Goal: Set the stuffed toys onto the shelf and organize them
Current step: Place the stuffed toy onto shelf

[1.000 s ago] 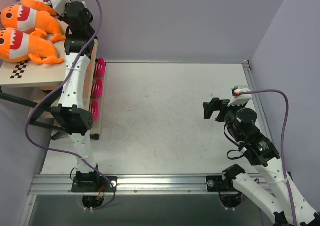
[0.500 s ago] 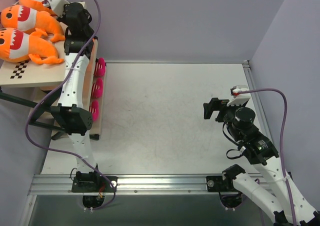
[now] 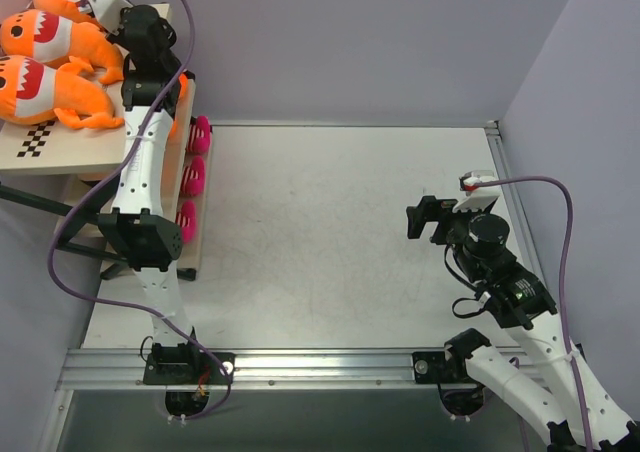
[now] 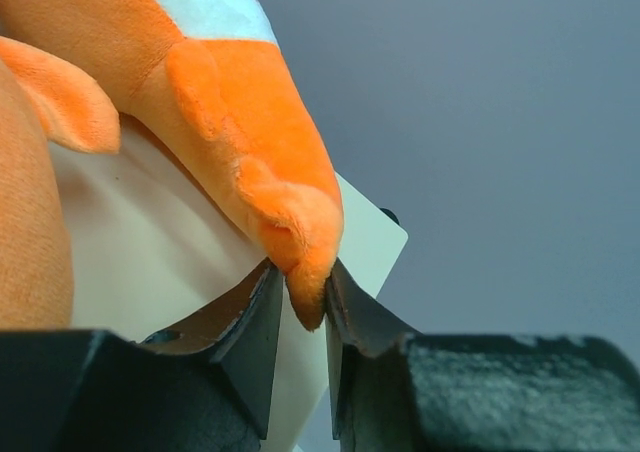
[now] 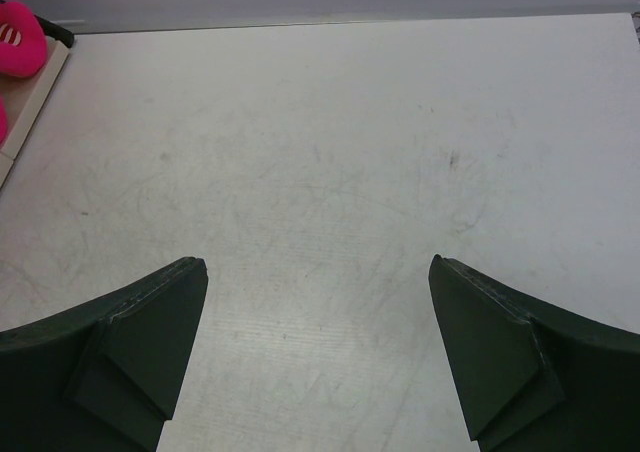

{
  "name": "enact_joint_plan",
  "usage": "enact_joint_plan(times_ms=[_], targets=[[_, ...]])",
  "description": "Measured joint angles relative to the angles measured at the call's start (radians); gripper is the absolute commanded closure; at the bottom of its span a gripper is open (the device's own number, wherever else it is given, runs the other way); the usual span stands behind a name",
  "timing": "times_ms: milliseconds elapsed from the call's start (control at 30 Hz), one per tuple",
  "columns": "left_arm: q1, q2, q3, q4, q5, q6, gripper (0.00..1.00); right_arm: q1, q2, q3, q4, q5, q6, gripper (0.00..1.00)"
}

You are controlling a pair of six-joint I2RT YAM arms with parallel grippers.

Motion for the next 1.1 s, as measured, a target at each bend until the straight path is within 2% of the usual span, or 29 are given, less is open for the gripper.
enact_joint_plan(times_ms=[267,433,633,900,1100], targets=[[0.000,-0.030,-0.054,0.053,0.024,-0.002,0.53,0.000,0.002,0.000,-0.001,0.000,-0.001,0.01],[-0.009,-0.037,-0.079,0.096,0.023,0.000,0.52,0.000,0.002,0.000,-0.001,0.000,-0.001,0.01],[-0.036,-0.043,-0.089,0.130,0.023,0.007,0.33,0.000,0.002,0.000,-0.001,0.000,-0.001,0.01],[-0.105,-0.076,-0.105,0.149,-0.045,0.053,0.30,0.000,0.002,0.000,-0.001,0.000,-0.002,0.01],[-0.196,-0.074,-0.080,0.225,-0.088,0.259,0.27,0.000,0.005,0.000,0.000,0.000,-0.003,0.00]])
